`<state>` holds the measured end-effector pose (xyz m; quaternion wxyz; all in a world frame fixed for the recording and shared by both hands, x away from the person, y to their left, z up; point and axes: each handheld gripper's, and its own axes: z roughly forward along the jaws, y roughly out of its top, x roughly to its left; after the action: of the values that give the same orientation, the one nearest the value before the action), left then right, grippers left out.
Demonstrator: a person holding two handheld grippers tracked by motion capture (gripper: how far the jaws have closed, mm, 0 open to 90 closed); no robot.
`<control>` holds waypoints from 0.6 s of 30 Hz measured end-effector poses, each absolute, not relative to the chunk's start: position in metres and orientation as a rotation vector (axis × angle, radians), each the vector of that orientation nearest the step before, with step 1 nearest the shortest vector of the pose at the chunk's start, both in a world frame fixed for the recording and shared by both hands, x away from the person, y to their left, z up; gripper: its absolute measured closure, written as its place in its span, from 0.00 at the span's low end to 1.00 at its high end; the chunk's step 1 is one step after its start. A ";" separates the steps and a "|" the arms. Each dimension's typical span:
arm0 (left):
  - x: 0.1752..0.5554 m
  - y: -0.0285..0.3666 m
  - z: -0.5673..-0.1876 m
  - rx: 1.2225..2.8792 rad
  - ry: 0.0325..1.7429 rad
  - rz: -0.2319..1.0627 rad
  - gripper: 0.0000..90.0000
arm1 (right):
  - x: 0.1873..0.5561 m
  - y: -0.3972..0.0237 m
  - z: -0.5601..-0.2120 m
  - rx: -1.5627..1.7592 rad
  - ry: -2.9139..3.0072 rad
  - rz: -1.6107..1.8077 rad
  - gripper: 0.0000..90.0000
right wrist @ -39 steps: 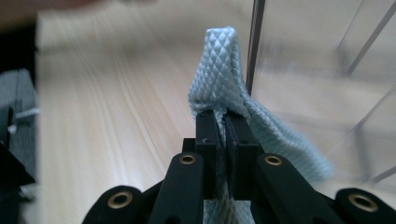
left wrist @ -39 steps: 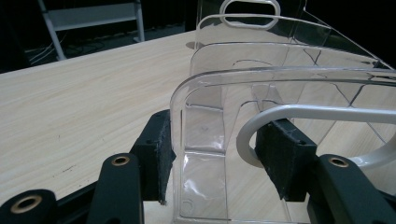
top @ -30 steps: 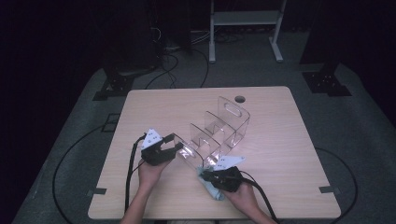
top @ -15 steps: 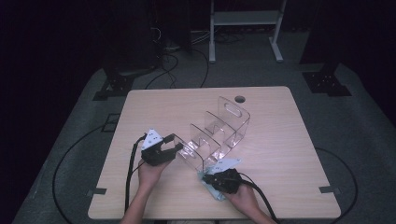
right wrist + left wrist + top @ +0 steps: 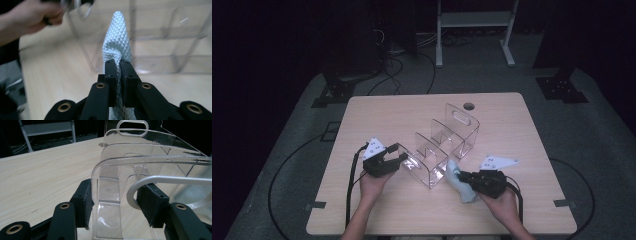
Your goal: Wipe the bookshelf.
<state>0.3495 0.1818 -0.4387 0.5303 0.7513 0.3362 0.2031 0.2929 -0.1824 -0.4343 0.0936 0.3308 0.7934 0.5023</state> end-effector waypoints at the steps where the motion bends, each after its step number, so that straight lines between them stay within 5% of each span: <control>1: 0.349 0.182 -0.439 1.793 0.803 0.485 0.52 | 0.295 -0.184 -0.431 0.981 2.337 1.489 0.94; 7: 0.349 0.182 -0.439 1.797 0.796 0.488 0.52 | 0.310 -0.166 -0.423 0.904 2.288 1.373 0.94; 18: 0.349 0.181 -0.439 1.799 0.794 0.491 0.52 | 0.322 -0.141 -0.471 0.953 2.385 1.278 0.94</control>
<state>0.3487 0.1813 -0.4388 0.5292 0.7532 0.3323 0.2054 0.3221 -0.1414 -0.4712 0.1361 0.3291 0.8236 0.4414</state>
